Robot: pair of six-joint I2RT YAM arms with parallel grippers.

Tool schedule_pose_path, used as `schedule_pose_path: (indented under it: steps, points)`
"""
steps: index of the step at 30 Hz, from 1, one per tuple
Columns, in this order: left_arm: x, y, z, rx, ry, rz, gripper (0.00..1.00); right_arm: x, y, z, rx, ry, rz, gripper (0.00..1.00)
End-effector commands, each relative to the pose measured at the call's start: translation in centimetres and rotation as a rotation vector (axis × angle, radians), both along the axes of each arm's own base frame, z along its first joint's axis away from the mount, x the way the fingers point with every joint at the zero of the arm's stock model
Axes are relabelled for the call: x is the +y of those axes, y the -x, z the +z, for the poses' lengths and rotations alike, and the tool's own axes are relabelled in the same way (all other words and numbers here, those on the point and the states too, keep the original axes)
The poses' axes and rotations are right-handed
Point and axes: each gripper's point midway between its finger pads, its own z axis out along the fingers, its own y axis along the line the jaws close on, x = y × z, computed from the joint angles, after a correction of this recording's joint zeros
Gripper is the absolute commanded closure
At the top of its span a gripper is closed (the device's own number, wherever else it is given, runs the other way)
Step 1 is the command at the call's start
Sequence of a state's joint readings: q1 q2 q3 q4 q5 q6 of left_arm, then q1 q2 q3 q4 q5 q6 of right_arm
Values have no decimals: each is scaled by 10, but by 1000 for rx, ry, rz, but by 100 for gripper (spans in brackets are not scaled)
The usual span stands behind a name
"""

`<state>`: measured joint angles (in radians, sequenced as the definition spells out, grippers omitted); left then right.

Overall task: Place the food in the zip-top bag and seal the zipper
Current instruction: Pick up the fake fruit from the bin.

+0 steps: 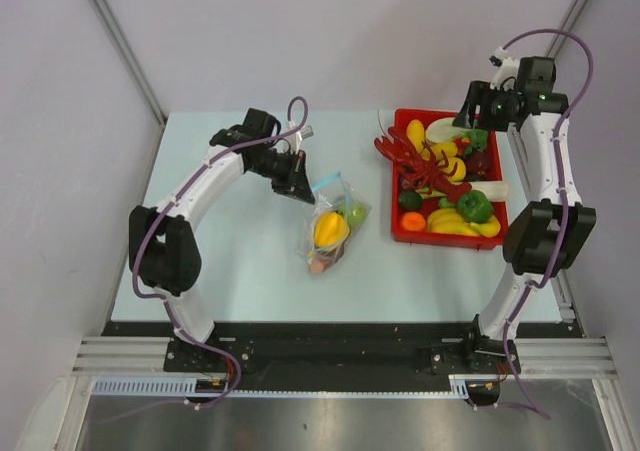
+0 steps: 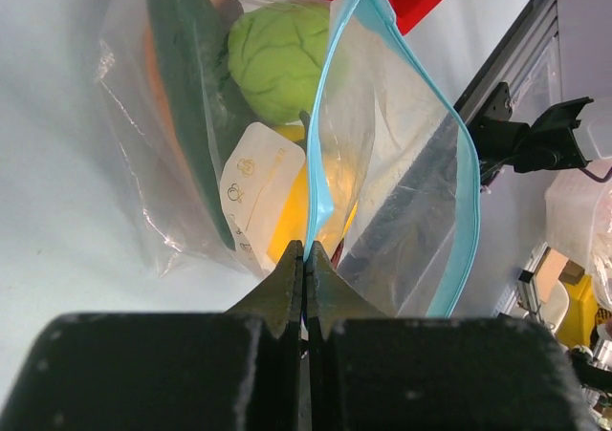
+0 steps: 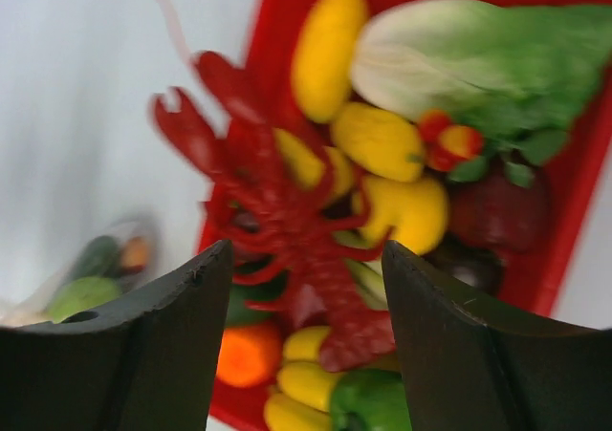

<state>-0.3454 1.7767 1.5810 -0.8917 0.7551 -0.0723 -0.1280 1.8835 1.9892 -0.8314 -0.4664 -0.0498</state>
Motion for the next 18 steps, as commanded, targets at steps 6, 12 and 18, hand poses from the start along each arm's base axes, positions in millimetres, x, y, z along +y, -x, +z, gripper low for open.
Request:
schedule_pose_path:
  steps: [6,12,18]
  points:
    - [-5,-14,21,-60,48,-2,100,-80,-22,-64,72,387,-66,32]
    - [-4,-12,18,-53,40,-3,100,-95,-36,-99,102,521,4,33]
    - [-2,-13,18,-61,29,-2,100,-89,-45,-114,118,476,49,31]
